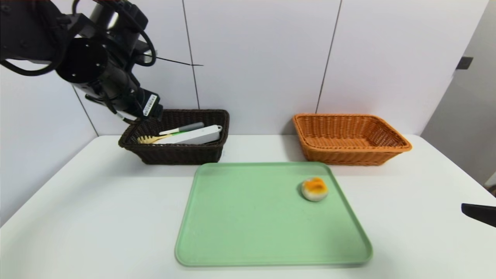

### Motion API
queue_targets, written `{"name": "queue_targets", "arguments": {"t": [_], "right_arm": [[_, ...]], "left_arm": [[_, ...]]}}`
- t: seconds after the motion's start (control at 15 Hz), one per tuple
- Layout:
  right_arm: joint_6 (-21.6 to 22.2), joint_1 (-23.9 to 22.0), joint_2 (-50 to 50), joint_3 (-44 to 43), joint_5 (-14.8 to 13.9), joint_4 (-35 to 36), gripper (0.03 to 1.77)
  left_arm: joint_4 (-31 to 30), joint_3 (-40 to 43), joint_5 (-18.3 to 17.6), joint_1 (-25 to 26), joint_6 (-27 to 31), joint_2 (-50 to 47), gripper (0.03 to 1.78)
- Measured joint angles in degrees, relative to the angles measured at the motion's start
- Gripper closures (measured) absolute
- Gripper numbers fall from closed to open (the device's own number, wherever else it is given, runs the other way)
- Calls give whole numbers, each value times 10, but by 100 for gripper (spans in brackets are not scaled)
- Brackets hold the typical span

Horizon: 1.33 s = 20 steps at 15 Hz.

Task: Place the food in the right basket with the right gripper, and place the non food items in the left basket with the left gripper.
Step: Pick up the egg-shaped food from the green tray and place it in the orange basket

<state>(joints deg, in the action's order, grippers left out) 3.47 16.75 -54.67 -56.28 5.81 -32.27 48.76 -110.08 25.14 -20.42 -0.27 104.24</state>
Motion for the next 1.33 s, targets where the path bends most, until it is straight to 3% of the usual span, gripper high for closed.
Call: {"name": "queue_targets", "arguments": {"t": [0.13, 0.33, 0.6, 0.73, 1.07, 1.33], "right_arm": [[0, 0, -43, -19, 1, 1, 10], [-1, 5, -118, -51, 2, 4, 10], [-6, 32, -225, -93, 4, 5, 10], [-5, 53, -278, -115, 5, 7, 10], [-5, 87, -408, -190, 0, 6, 10], [-2, 90, -470, -224, -4, 5, 10]], "left_arm": [[54, 32, -55, -2, -73, -42, 21], [62, 134, -109, -16, -96, -110, 18], [30, 284, -122, -96, -101, -204, 15], [0, 316, -123, -126, -101, -236, 14], [-44, 351, -134, -136, -97, -263, 13], [-131, 366, -186, -136, -65, -267, 12]]}}
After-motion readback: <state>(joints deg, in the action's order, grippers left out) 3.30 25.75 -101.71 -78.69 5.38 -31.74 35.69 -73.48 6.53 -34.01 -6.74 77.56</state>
